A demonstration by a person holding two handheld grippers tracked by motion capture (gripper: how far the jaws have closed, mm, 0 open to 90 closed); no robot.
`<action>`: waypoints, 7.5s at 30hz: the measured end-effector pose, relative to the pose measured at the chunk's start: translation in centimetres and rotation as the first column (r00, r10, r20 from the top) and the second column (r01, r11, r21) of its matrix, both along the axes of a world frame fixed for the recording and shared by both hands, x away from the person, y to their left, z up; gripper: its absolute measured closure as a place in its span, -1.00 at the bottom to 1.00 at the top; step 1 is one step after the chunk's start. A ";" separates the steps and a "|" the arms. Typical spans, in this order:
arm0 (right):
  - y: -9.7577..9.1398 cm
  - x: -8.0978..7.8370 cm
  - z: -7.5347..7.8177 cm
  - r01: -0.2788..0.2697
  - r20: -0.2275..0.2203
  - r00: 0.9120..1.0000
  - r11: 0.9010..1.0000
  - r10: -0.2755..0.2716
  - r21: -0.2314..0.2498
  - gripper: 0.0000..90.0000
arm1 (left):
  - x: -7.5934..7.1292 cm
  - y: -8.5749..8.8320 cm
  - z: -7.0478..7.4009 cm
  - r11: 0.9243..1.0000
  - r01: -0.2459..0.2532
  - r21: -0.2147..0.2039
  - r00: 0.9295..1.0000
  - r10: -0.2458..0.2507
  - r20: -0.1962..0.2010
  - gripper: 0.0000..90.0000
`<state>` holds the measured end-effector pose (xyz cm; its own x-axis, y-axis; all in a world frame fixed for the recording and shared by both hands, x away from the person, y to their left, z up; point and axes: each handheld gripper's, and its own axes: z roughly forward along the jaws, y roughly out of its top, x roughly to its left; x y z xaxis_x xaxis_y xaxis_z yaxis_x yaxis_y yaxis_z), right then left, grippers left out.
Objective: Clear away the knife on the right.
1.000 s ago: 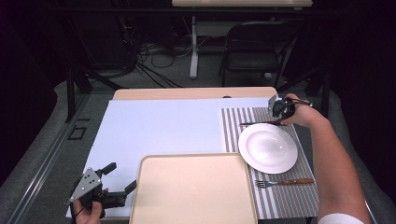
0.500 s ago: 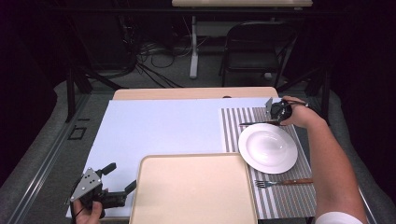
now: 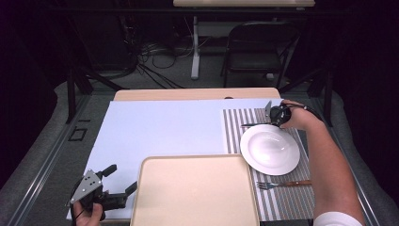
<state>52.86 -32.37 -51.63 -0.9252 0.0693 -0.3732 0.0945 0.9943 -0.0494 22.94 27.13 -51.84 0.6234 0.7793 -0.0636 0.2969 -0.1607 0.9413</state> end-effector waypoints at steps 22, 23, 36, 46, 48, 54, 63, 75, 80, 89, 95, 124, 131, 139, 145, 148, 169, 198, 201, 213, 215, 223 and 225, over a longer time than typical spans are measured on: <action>0.0 0.4 -1.0 0.011 -0.010 1.000 1.000 -0.011 -0.001 0.44 | 0.0 0.0 -0.1 1.000 -0.002 -0.001 1.000 0.002 -0.005 -0.94; 0.0 0.5 -1.1 0.007 -0.008 1.000 1.000 -0.007 0.009 0.45 | 0.0 0.0 -0.1 1.000 -0.001 -0.003 1.000 0.001 -0.004 -0.94; 0.0 0.8 -1.1 0.004 -0.035 0.999 1.000 -0.004 0.003 0.46 | 0.1 0.0 -0.2 1.000 -0.010 -0.007 1.000 0.010 -0.011 -0.94; 0.4 1.3 -1.1 -0.017 -0.068 0.998 1.000 0.016 -0.021 0.49 | 0.1 0.0 -0.3 1.000 -0.019 -0.005 1.000 0.019 -0.016 -0.94; 0.6 1.3 -0.9 0.001 -0.079 0.997 0.999 -0.005 -0.048 0.49 | 0.1 0.0 -0.3 1.000 -0.020 -0.005 1.000 0.019 -0.017 -0.94; 0.7 1.3 -1.0 -0.001 -0.099 0.995 0.998 -0.004 -0.058 0.65 | 0.0 0.0 -0.2 1.000 -0.017 -0.003 1.000 0.017 -0.019 -0.94; 0.6 1.4 -1.0 0.000 -0.112 0.994 0.999 -0.004 -0.036 0.65 | 0.1 0.1 -0.3 1.000 -0.019 -0.006 1.000 0.019 -0.022 -0.94; 0.8 1.5 -1.0 -0.009 -0.118 0.993 0.998 0.002 -0.060 0.66 | 0.2 0.1 -0.4 1.000 -0.018 -0.013 1.000 0.018 -0.022 -0.94; 0.9 1.5 -1.0 0.001 -0.120 0.993 0.998 -0.008 -0.060 0.68 | 0.2 0.1 -0.4 1.000 -0.019 -0.011 1.000 0.018 -0.023 -0.94; 1.0 1.3 -1.0 -0.008 -0.108 0.994 0.997 0.000 -0.072 0.69 | 0.2 0.2 -0.4 1.000 -0.021 -0.017 0.999 0.021 -0.024 -0.94; 0.8 1.2 -0.9 0.007 -0.092 0.996 0.998 -0.012 -0.060 0.69 | 0.2 0.3 -0.4 1.000 -0.024 -0.015 0.999 0.024 -0.028 -0.94; 0.0 0.2 1.4 0.074 -0.020 0.997 0.995 -0.073 0.064 0.70 | 0.4 0.3 -0.5 0.999 -0.032 -0.021 0.999 0.032 -0.036 -0.94; 0.1 -0.3 3.0 0.109 -0.019 0.994 0.992 -0.107 0.071 0.70 | 0.3 0.3 -0.5 0.999 -0.031 -0.018 0.999 0.031 -0.031 -0.94; -0.4 -1.9 4.3 0.201 0.001 0.979 0.964 -0.204 0.173 0.70 | 0.3 0.3 -0.4 1.000 -0.022 -0.018 0.999 0.022 -0.029 -0.94; -0.4 -3.6 6.0 0.331 -0.044 0.944 0.938 -0.328 0.102 0.70 | 0.3 0.2 -0.3 1.000 -0.011 -0.021 1.000 0.010 -0.029 -0.94; -0.6 -4.3 5.5 0.359 -0.035 0.933 0.917 -0.358 0.175 0.70 | 0.3 0.3 -0.3 0.999 -0.007 -0.033 1.000 0.006 -0.030 -0.94; -0.4 -9.9 6.7 0.593 -0.079 0.796 0.745 -0.601 0.305 0.70 | -0.2 0.3 -0.2 0.998 0.000 -0.058 0.999 -0.002 -0.035 -0.94; 0.3 -19.6 6.5 0.671 -0.164 0.712 0.593 -0.682 0.446 0.70 | 0.4 0.1 0.1 0.999 0.011 -0.044 0.999 -0.012 -0.031 -0.94; 0.5 -20.8 6.2 0.663 -0.176 0.715 0.576 -0.677 0.478 0.70 | 0.4 0.0 0.2 0.999 0.010 -0.037 1.000 -0.011 -0.028 -0.94; 3.6 -24.9 5.6 0.638 -0.184 0.745 0.603 -0.641 0.479 0.70 | 0.5 -0.2 0.2 1.000 0.015 -0.016 1.000 -0.015 -0.025 -0.94; 4.2 -25.3 5.5 0.631 -0.189 0.754 0.615 -0.629 0.473 0.70 | 0.5 -0.2 0.2 1.000 0.016 -0.017 1.000 -0.017 -0.026 -0.94; 6.8 -26.2 4.6 0.605 -0.211 0.784 0.642 -0.584 0.470 0.70 | 0.4 -0.3 0.2 1.000 0.016 -0.018 1.000 -0.017 -0.026 -0.94; 7.4 -26.3 4.5 0.600 -0.213 0.789 0.645 -0.577 0.473 0.70 | 0.5 -0.3 0.2 1.000 0.018 -0.019 0.999 -0.018 -0.028 -0.94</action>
